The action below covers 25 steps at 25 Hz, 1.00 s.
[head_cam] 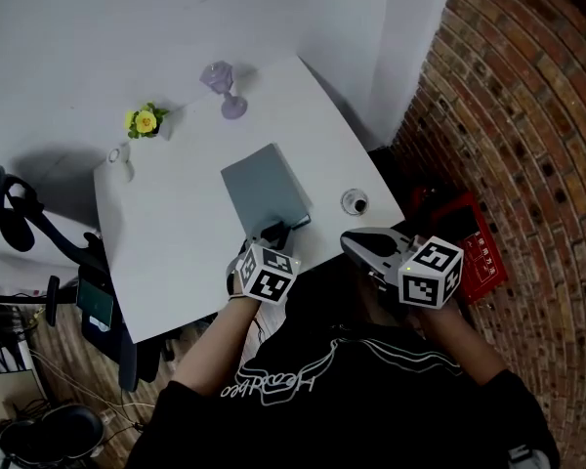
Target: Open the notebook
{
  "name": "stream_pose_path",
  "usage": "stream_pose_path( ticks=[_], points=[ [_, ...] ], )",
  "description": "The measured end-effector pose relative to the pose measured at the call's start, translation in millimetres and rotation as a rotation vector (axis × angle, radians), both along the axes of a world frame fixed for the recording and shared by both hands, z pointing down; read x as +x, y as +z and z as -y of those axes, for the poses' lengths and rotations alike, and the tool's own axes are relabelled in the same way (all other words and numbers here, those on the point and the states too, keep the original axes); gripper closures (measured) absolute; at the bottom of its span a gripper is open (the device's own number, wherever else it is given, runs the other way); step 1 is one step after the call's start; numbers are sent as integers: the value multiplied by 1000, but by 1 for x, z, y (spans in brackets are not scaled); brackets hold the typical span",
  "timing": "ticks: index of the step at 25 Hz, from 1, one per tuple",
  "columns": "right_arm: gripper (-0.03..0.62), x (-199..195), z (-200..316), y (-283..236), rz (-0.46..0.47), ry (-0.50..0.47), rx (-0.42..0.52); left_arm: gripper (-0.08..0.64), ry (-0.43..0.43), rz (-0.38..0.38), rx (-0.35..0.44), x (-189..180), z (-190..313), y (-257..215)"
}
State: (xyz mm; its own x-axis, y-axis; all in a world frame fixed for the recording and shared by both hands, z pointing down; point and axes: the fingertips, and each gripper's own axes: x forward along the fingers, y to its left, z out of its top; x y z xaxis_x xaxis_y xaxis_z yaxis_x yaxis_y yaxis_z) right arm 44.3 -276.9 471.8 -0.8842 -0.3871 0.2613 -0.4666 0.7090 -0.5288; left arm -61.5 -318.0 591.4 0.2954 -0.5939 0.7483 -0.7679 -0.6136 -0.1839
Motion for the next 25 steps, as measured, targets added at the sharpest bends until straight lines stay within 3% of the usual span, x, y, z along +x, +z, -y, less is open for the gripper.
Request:
stream_pose_path(
  ticks=[8,25],
  points=[
    [589,1,-4,-1,7,0,-5,499,-36,-34,26,-4,-2,-17],
    [589,-27,-8,-10,40,-85,6,517,-196,-139,154,-42,-19,-66]
  ],
)
